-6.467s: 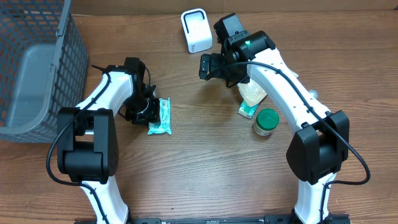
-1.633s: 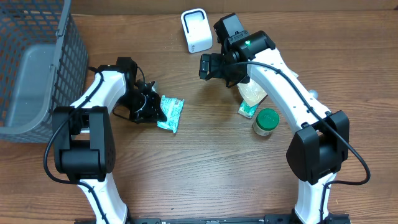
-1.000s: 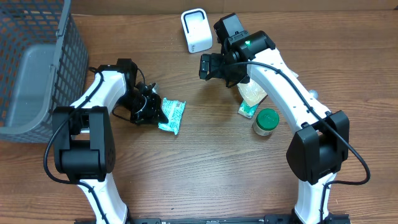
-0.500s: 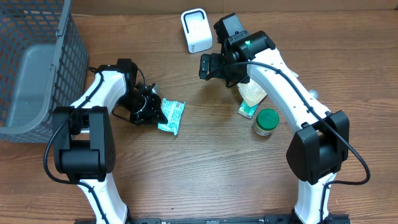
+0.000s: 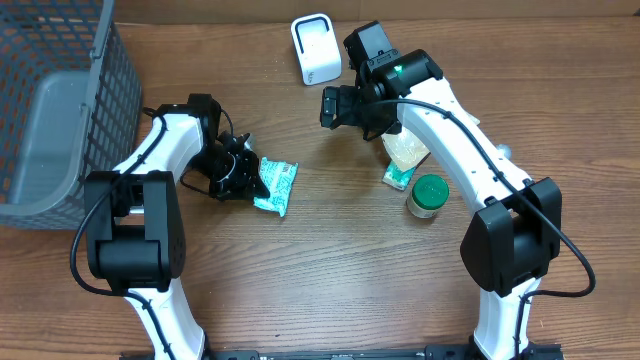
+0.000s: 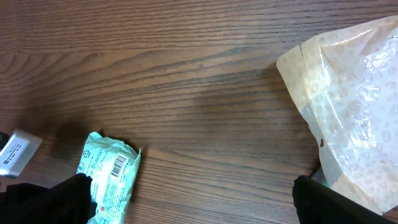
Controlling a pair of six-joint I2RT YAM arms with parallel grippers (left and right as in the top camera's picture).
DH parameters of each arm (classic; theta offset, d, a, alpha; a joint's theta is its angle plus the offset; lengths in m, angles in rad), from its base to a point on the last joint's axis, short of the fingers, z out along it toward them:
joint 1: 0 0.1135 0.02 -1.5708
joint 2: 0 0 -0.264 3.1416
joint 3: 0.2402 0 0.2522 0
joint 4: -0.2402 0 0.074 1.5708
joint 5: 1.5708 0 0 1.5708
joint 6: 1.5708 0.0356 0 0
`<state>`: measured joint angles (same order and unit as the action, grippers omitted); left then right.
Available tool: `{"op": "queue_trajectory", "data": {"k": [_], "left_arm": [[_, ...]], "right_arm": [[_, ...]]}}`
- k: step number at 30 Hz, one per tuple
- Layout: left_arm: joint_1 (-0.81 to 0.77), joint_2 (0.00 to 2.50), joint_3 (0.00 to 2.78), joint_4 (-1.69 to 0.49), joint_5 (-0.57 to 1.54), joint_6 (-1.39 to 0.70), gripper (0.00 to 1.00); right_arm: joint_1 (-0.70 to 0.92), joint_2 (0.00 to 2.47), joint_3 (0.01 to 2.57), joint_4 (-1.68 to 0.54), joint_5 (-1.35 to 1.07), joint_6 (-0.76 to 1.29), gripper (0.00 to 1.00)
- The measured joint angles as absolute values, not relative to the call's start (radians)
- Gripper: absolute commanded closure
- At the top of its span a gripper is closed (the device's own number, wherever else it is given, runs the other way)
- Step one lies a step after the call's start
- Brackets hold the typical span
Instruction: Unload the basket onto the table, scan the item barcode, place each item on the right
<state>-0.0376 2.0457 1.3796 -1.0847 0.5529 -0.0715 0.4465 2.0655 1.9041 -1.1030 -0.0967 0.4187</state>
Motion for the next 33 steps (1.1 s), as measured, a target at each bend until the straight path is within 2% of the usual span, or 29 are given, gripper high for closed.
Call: {"op": "queue_trajectory", "data": {"k": [28, 33], "left_arm": [[-0.038, 2.046, 1.380, -1.070, 0.553, -0.072, 0.96], [-0.038, 2.046, 1.380, -1.070, 0.553, -0.072, 0.96]], "right_arm": [[0.445, 2.065, 1.904, -1.103, -0.097, 0.419, 0.00], [0.404, 2.065, 1.918, -1.141, -0.098, 0.418, 0.00]]}}
